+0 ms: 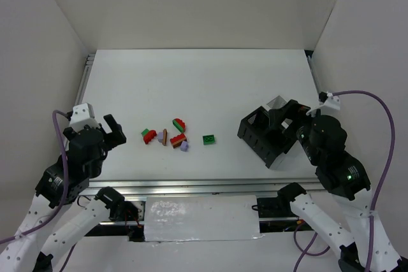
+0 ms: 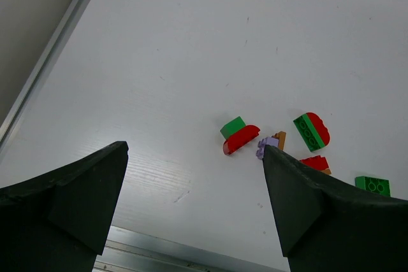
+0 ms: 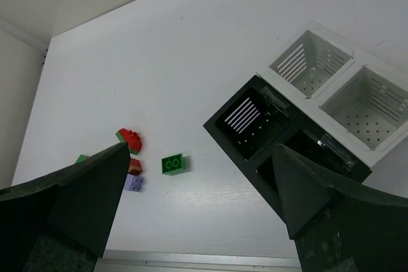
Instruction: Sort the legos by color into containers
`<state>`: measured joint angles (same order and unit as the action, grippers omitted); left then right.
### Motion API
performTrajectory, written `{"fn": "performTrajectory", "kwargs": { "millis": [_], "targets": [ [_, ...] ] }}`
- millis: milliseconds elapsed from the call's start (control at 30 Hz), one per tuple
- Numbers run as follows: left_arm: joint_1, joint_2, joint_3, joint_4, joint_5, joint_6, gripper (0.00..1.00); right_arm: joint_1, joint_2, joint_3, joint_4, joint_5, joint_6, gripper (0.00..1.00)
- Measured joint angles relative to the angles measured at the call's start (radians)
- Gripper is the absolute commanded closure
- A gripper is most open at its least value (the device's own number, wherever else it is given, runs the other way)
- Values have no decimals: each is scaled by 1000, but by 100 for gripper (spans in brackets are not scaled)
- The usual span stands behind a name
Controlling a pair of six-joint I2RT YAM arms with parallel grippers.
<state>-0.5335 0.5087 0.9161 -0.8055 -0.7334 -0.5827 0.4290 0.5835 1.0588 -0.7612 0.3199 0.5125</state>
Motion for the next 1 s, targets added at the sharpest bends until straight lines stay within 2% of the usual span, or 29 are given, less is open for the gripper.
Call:
{"fn": "performTrajectory", "kwargs": {
  "millis": [400,500,633,733,1000],
  "targets": [
    [0,13,0,10,8,2,1,2,44,24,-18,22,7,1],
    [3,13,0,18,12,3,0,47,185,100,-21,16,7,0],
    [12,14,0,22,16,3,0,242,426,175,-2,55,11,0],
    [16,14,0,22,18,3,0,331,625,193,40,60,19,1],
    [22,14,-1,23,34,7,0,398,1050,261,89,61,26,0]
  ]
}}
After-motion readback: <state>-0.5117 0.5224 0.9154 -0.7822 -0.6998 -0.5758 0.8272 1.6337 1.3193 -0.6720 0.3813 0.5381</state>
